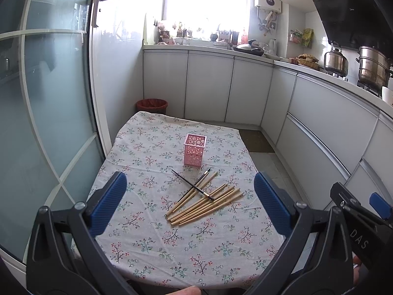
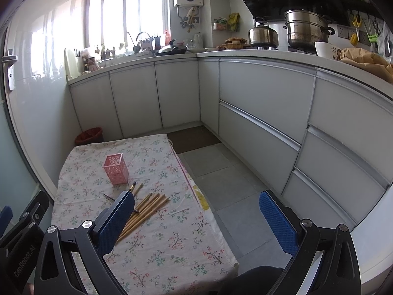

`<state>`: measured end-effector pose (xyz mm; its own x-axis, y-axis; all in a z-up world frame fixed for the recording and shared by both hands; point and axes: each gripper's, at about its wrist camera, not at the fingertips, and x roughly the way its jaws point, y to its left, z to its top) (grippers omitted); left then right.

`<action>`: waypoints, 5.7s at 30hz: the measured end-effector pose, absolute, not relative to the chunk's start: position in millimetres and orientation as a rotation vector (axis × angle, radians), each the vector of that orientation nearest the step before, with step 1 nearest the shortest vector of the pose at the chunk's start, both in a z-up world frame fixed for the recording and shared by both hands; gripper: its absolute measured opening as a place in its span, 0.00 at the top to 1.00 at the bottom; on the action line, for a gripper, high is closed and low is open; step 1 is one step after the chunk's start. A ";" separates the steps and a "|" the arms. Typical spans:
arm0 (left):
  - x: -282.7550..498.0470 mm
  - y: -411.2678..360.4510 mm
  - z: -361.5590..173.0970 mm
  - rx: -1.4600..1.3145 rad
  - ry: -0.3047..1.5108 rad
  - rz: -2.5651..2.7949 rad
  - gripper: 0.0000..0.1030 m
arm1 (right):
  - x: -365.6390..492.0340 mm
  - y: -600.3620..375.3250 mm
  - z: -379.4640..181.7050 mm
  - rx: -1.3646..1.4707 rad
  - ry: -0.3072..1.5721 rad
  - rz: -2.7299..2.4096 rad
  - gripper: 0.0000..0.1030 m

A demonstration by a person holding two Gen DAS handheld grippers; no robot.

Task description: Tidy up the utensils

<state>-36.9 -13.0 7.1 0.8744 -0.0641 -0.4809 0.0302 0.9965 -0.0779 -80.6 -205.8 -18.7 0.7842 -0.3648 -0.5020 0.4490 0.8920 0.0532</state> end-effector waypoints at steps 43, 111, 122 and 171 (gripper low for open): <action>94.9 -48.6 -50.2 0.255 0.808 -0.309 0.00 | -18.5 -275.6 -106.4 0.618 0.786 -0.252 0.00; 179.8 54.6 -131.1 -0.195 0.846 -0.588 0.93 | 355.7 -184.7 -222.7 0.471 1.155 0.098 0.63; 171.4 71.3 -112.7 -0.259 0.777 -0.612 0.93 | 374.5 -158.9 -268.3 0.365 1.228 -0.099 0.84; 144.5 45.4 -57.6 -0.245 0.691 -0.484 0.93 | 199.3 -193.4 -112.2 0.397 0.726 0.084 0.93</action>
<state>144.5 45.4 -57.6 0.6665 -0.5032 -0.5500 0.3447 0.8622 -0.3711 199.3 -193.4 -112.2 0.7480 0.2108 -0.6294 0.0609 0.9224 0.3814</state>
